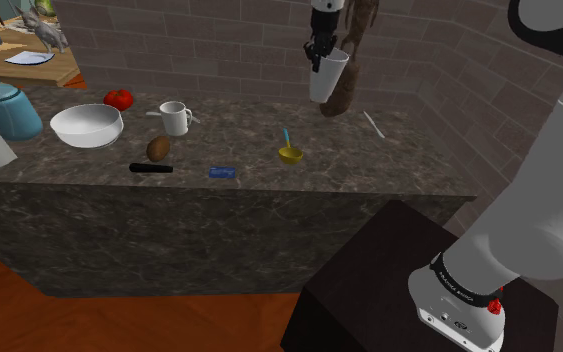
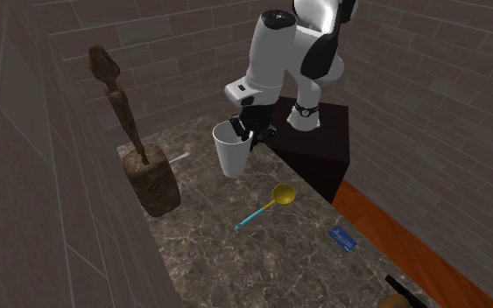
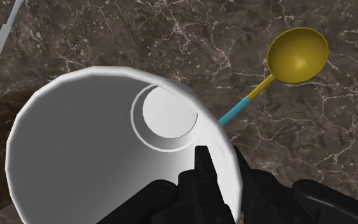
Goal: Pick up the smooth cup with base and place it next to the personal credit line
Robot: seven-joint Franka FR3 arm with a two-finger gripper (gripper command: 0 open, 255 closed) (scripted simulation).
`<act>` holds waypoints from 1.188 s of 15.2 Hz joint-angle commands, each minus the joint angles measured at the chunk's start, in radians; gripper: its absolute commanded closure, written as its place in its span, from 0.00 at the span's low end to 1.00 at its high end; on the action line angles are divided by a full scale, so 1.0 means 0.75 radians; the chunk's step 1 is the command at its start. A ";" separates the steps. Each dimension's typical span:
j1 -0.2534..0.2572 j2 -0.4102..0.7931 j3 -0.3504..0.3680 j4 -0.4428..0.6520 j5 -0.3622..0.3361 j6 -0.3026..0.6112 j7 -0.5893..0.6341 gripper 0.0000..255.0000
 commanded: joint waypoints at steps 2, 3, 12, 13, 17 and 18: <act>0.042 0.067 0.028 0.044 0.000 0.014 0.076 1.00; 0.055 0.094 0.036 0.066 0.000 0.015 0.098 1.00; 0.169 0.392 0.098 0.374 0.006 -0.021 0.281 1.00; 0.181 0.434 0.103 0.423 0.007 -0.032 0.298 1.00; 0.227 0.624 0.122 0.671 0.012 -0.100 0.364 1.00; 0.238 0.682 0.126 0.752 0.014 -0.125 0.379 1.00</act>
